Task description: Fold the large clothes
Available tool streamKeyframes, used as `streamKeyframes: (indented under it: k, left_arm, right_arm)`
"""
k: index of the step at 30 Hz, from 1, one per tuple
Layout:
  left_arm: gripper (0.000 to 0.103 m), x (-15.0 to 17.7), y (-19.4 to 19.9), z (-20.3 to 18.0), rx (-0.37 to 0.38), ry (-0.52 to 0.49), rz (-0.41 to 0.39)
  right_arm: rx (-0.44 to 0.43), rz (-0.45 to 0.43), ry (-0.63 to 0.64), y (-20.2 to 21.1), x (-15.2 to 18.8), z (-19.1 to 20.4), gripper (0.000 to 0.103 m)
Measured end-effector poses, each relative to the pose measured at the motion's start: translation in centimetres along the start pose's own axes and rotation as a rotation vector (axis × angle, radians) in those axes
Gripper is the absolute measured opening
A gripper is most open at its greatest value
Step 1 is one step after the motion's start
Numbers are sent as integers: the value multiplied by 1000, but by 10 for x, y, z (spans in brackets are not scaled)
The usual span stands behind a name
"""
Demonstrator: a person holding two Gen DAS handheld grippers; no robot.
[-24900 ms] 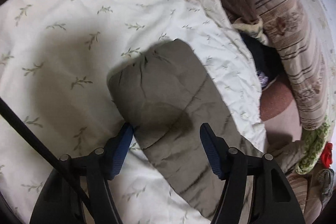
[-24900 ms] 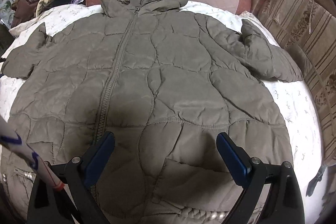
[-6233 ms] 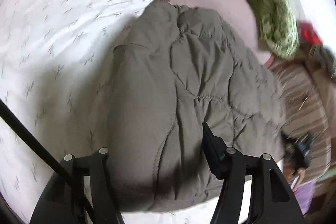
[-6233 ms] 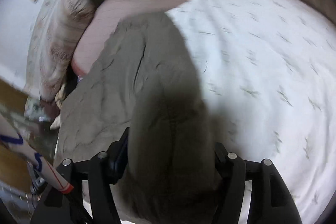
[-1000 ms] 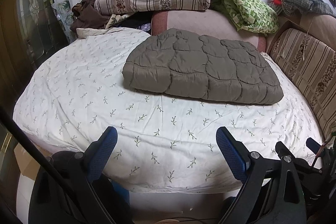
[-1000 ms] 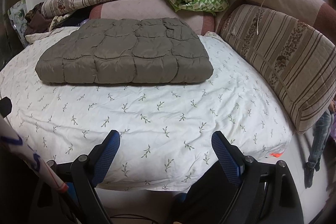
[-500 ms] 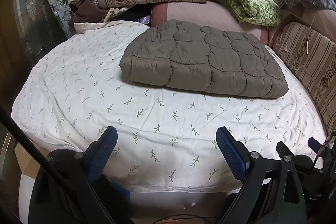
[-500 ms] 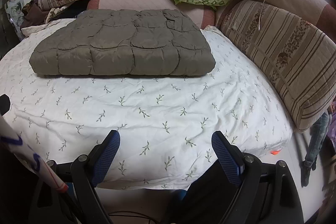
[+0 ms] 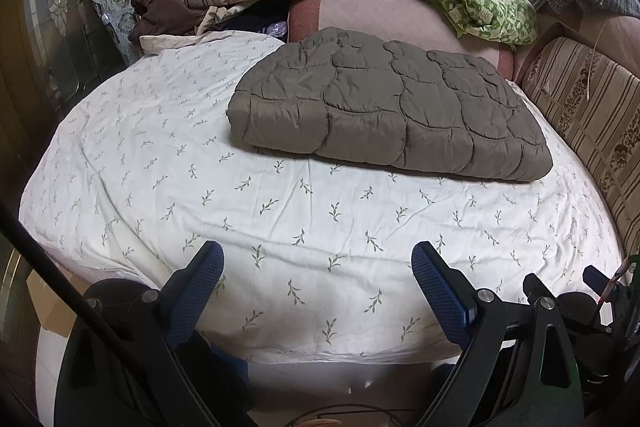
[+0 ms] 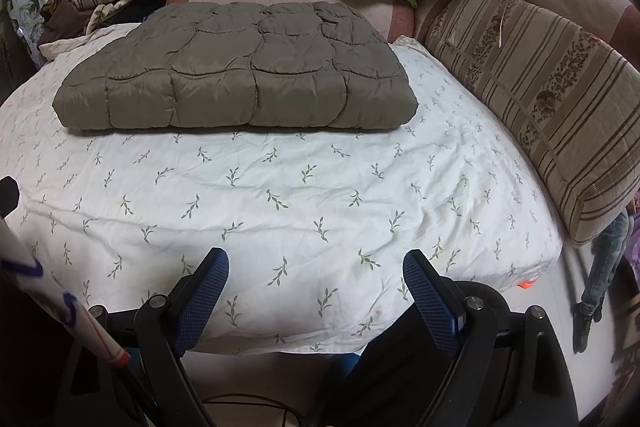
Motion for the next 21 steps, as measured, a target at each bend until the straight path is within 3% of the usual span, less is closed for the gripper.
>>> streamKeyframes:
  k: [7,16,21]
  left_arm:
    - [94,-4,-11,-10,0,-29,19]
    - [94,-3,-34,-55,29,-106,99]
    - [94,0,-32,-73,23,-156,95]
  right_arm:
    - [3,5,-59,4,9,-19,92]
    - [56,16,-203,10,29,-78,92]
    - [40,19,-227,8,33,-88,92]
Point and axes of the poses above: each gripper's, at about its wrist camera, not at the fingertips, and y roughly against the way its jaws point, z to its left, x to its underside, the point moved 4 cm from there along -y, roughly the way its jaws point, and after that the axes turned 7 degrees about x, right-handed, at the moved point
